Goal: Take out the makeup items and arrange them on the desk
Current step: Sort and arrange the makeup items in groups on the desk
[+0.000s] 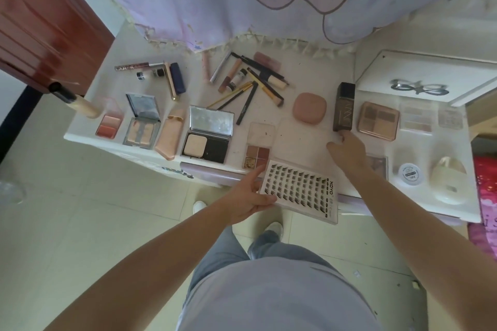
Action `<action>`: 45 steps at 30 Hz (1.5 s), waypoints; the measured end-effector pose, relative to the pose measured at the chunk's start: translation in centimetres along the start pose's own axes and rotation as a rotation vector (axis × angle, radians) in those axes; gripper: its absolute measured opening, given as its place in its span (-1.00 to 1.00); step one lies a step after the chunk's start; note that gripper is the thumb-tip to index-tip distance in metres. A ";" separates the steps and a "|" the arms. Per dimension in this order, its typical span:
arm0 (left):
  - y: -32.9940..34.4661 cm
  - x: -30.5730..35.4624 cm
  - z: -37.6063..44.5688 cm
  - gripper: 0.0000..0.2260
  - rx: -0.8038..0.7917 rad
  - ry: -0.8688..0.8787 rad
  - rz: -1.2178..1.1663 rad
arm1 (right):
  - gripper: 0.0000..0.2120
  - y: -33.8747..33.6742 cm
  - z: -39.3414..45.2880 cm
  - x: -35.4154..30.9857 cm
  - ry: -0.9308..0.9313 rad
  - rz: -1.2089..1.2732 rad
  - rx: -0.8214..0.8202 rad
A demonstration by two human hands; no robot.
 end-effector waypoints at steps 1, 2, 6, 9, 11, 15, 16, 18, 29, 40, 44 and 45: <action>0.3 0.0 0.3 -0.30 0.012 0.005 0.019 | -0.55 0.1 -0.1 0.1 -0.008 -0.024 -0.035; 0.6 -0.1 0.6 -0.29 0.024 0.008 0.035 | -0.55 0.0 -0.2 0.3 -0.015 -0.048 -0.058; 1.4 -0.6 1.7 -0.26 0.077 0.027 0.017 | -0.56 -0.8 -0.3 1.7 -0.017 -0.049 -0.067; 2.3 -1.0 2.1 -0.29 0.062 0.040 0.006 | -0.57 -1.1 -0.5 2.5 -0.029 -0.070 -0.081; 2.5 -1.3 2.3 -0.29 0.069 0.040 -0.017 | -0.58 -1.0 -0.4 2.6 -0.050 -0.086 -0.096; 2.3 -1.5 2.4 -0.29 0.086 0.030 -0.030 | -0.60 -1.7 0.1 2.6 -0.032 -0.008 -0.028; 2.1 -1.5 2.4 -0.29 0.086 0.026 -0.021 | -0.60 -2.1 0.3 2.5 -0.034 0.004 0.032; 1.4 -1.5 2.2 -0.28 0.103 0.021 -0.005 | -0.61 -2.6 0.8 1.9 -0.057 0.009 0.117; 0.1 -1.0 0.8 -0.35 0.055 0.044 0.370 | -0.64 -0.9 5.0 -3.7 -0.266 -0.288 0.182; 0.9 0.0 2.3 -0.49 0.113 0.069 0.735 | -0.56 0.0 6.1 -5.4 -0.351 -0.368 0.067; 1.1 -0.1 3.1 -0.46 0.127 0.093 0.862 | -0.49 -0.6 5.7 -4.9 -0.375 -0.426 0.060; 1.1 -0.1 3.3 -0.45 0.130 0.101 0.901 | -0.49 -0.8 5.3 -4.6 -0.392 -0.438 0.064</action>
Point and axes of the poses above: each hand's wrist, its own z-axis towards the middle knuckle, its own y-axis out of the palm, x = y × z, the point moved 5 cm from there along z, towards the middle knuckle, and after that the axes turned 9 degrees about y, right-handed, at the moved point
